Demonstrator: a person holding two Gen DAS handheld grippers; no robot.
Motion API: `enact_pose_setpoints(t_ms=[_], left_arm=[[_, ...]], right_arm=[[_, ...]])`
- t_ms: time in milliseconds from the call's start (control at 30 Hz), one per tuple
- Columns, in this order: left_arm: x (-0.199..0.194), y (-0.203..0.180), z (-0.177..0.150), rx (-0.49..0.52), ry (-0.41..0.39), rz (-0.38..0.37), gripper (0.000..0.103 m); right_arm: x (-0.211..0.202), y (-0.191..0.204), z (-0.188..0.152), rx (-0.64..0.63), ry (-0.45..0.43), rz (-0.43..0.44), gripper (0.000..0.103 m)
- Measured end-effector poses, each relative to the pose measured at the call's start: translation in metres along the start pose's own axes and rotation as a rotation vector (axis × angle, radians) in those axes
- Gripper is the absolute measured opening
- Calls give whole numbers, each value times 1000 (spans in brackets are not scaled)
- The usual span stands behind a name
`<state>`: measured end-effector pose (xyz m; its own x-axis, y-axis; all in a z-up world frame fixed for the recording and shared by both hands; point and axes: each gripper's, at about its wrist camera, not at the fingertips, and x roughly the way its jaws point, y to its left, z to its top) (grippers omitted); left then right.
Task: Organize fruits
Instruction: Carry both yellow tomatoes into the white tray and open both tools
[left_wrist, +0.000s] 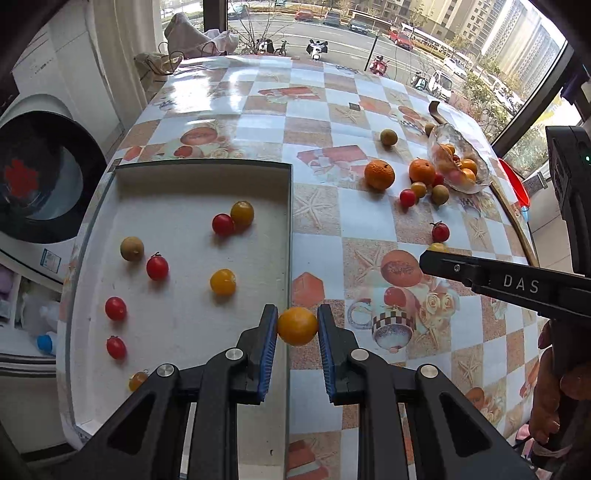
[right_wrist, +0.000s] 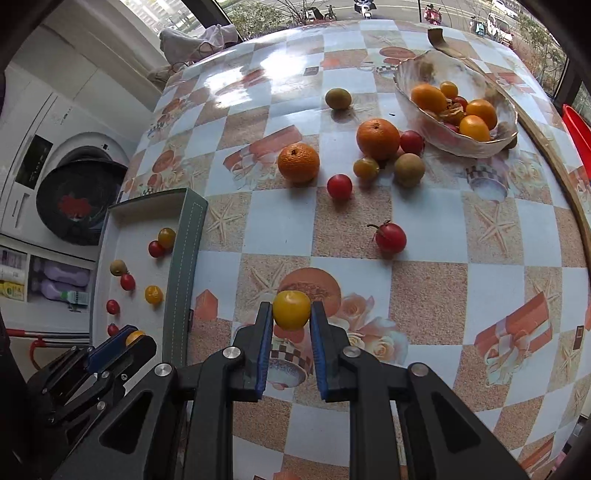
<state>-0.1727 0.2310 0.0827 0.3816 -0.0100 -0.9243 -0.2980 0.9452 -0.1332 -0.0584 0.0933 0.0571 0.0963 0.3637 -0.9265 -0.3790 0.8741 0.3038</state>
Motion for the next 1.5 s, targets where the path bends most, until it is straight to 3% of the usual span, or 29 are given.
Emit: enact_pose_setpoints(t_ms=[367, 600, 1067, 1500], left_arm=[[2, 71, -13, -107, -12, 70, 24], [25, 99, -14, -153, 18, 93, 24], [42, 108, -14, -161, 40, 93, 24], [50, 99, -14, -77, 51, 148, 24]], right_arm=[[32, 93, 14, -152, 49, 62, 22], [61, 126, 24, -192, 97, 76, 22], [92, 140, 35, -222, 144, 32, 22], [113, 146, 37, -248, 161, 6, 22]])
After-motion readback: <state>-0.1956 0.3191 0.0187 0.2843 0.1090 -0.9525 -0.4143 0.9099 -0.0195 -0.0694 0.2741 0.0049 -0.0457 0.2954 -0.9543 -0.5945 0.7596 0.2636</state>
